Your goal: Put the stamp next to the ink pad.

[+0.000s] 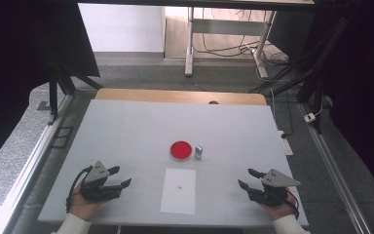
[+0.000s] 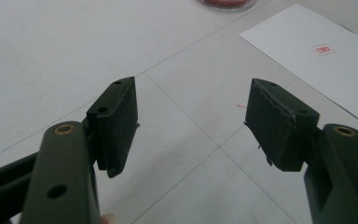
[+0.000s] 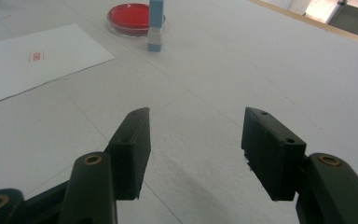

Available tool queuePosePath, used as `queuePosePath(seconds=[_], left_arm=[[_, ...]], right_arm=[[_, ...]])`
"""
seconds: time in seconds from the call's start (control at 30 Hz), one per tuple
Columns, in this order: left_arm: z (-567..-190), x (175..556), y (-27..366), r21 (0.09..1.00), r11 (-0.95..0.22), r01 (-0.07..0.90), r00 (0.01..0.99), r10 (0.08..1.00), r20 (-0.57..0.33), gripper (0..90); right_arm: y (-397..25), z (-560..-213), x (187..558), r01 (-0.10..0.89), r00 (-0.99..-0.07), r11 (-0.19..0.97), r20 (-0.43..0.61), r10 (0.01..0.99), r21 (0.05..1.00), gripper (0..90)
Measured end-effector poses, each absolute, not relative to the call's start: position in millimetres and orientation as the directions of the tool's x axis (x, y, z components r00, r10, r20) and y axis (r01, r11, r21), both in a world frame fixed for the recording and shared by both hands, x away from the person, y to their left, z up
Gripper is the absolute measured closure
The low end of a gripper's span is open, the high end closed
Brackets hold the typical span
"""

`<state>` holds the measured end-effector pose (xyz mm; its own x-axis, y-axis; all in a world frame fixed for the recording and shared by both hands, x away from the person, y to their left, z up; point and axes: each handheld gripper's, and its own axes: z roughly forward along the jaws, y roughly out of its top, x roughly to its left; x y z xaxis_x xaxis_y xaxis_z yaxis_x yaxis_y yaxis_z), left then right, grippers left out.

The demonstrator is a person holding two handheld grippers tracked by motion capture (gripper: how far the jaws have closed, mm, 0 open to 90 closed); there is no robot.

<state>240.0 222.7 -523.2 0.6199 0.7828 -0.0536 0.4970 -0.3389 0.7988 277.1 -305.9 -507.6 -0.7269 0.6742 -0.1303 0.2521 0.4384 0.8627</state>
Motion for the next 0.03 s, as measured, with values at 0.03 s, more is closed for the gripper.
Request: queuePosePath(seconds=[0.03], left_arm=[[-523.1, 239.9, 222.3, 0.799, -0.339, 0.497, 0.620, 0.782, -0.054, 34.3]], right_arm=[[-305.9, -507.6, 277.0, 0.251, -0.727, 0.439, -0.131, 0.674, 0.863, 42.1]])
